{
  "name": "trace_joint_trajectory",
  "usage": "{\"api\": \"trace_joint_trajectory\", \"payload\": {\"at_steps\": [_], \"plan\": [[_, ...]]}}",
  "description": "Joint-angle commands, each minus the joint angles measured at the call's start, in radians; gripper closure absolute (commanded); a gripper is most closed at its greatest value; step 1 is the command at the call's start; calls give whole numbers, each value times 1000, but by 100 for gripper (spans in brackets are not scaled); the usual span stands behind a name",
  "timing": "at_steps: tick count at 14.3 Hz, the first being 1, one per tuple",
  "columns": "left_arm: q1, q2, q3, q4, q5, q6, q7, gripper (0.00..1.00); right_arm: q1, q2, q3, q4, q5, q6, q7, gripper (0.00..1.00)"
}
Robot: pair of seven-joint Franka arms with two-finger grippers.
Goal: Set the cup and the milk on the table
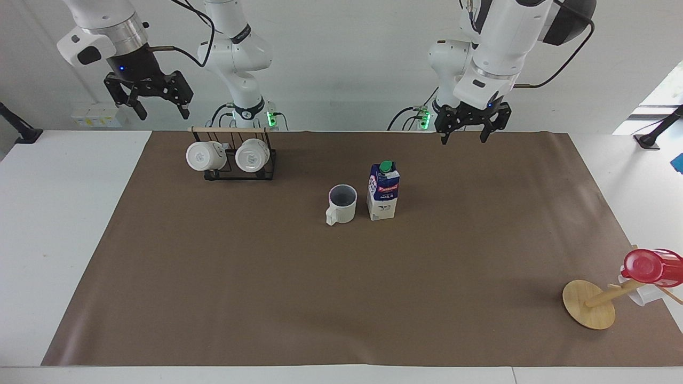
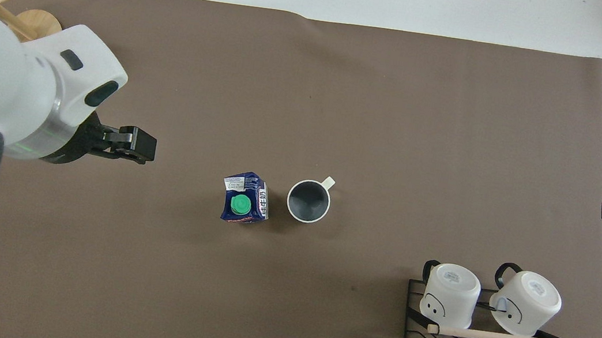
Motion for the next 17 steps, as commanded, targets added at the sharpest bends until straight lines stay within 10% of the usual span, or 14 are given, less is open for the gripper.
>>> {"api": "trace_joint_trajectory", "payload": {"at_steps": [1,17], "plan": [[67,-24,-9,11,3,-71,71,0,2,-4,5,-1,-20,-8,5,0],[261,-61,16,20,-3,-123,280,0,-4,-11,8,-7,-24,-13,4,0]]}}
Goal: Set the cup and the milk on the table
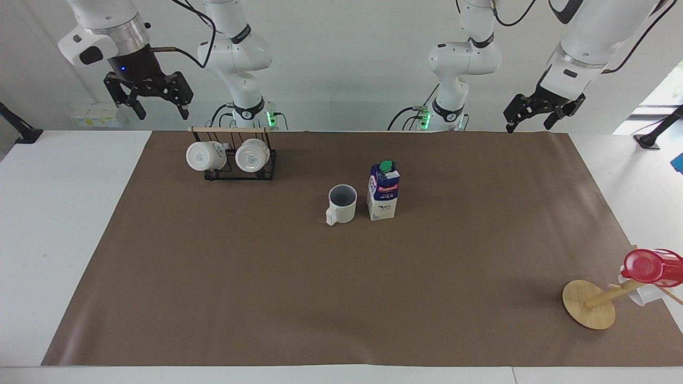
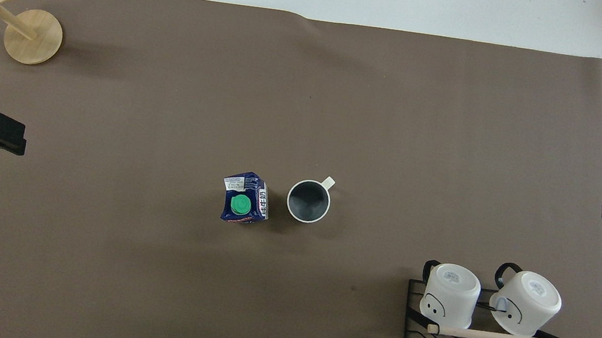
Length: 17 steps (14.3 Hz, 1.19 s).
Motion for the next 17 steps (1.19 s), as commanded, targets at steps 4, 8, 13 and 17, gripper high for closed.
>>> {"api": "trace_joint_trajectory", "payload": {"at_steps": [4,8,13,17], "plan": [[20,-21,-5,14,-3,-29,50,0,-7,-11,5,-7,-6,-12,4,0],[20,-36,-8,12,-3,-30,49,0,-7,-11,5,-7,-6,-12,4,0],[18,-42,-11,9,6,-32,50,0,-7,-11,5,-7,-6,-12,4,0],[18,-42,-12,8,6,-32,49,0,-7,-11,5,-7,-6,-12,4,0]]}}
